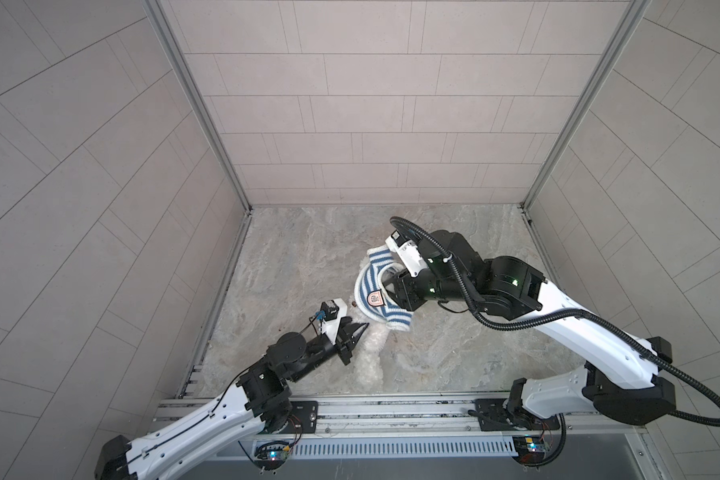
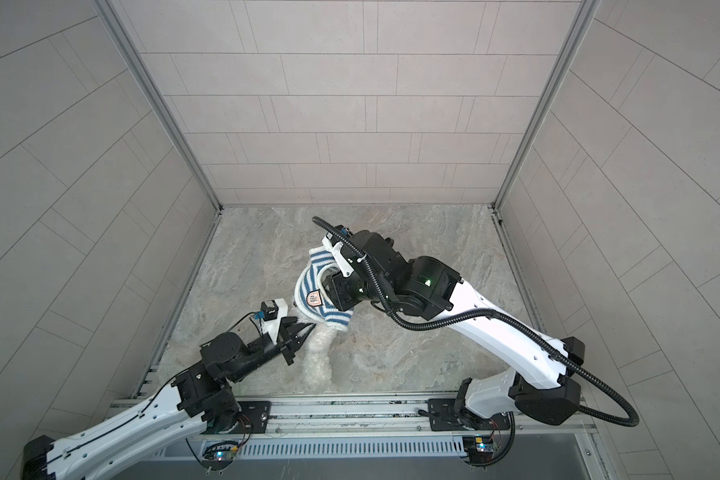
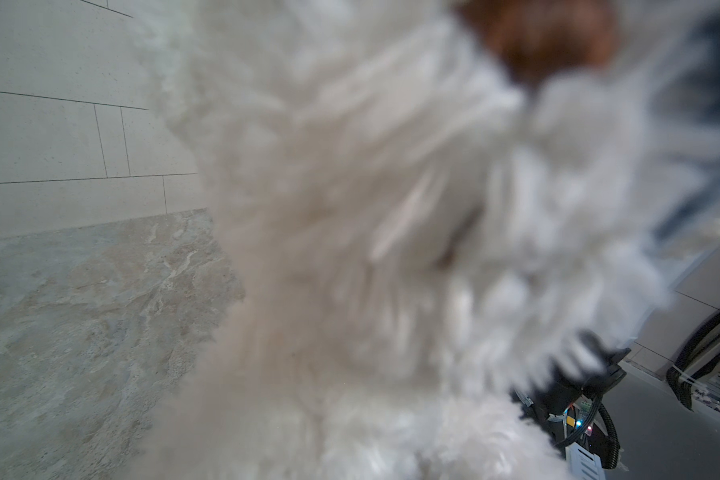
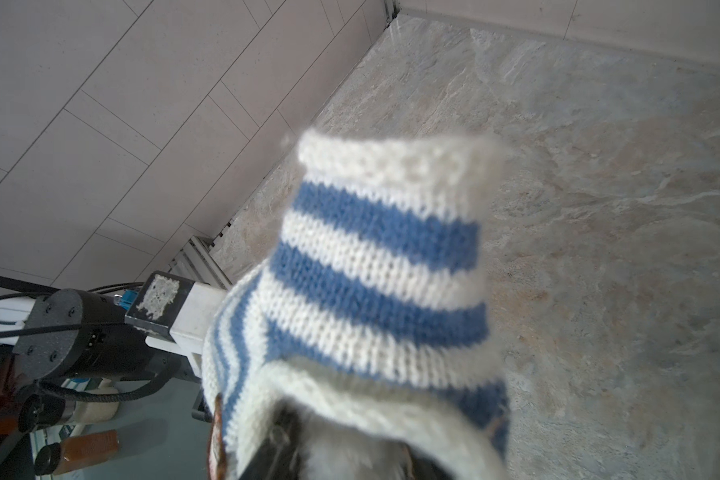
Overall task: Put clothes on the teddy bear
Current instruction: 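Lower the sweater's neck opening over the bear's head with the right gripper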
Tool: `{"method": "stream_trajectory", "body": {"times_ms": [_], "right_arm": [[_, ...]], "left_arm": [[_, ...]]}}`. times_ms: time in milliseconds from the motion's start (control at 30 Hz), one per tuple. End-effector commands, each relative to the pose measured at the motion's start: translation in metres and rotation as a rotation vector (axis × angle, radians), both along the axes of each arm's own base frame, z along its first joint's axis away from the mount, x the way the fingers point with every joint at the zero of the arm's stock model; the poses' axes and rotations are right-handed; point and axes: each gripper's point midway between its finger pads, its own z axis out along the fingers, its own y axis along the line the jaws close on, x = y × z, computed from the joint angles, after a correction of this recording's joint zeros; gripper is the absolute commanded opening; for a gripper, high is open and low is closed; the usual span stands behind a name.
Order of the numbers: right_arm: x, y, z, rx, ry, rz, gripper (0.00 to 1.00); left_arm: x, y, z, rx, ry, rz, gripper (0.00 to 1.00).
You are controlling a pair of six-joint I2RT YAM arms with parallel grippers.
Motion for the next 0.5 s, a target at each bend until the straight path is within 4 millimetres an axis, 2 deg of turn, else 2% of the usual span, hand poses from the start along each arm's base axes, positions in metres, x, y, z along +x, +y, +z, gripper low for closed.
{"method": "stream_trajectory", "body": {"times_ms": [0,200,300,467], "right_arm": [[-0.003,0.006,-0.007,0.016,0.034,0.016,0.37],[-0.005,0.010,-0.014,0.022,0.055,0.030,0.38],[-0.006,0.015,-0.021,0.025,0.074,0.041,0.44],[-0.006,0.014,-0.027,0.012,0.080,0.037,0.47]], "left_arm": [[-0.005,0.000,0.024,-0.067,-0.066,-0.021,0.00],[-0.004,0.001,0.025,-0.069,-0.067,-0.013,0.00],[-0.004,0.001,0.024,-0.065,-0.064,-0.012,0.00],[-0.004,0.002,0.022,-0.063,-0.059,-0.007,0.00]]}}
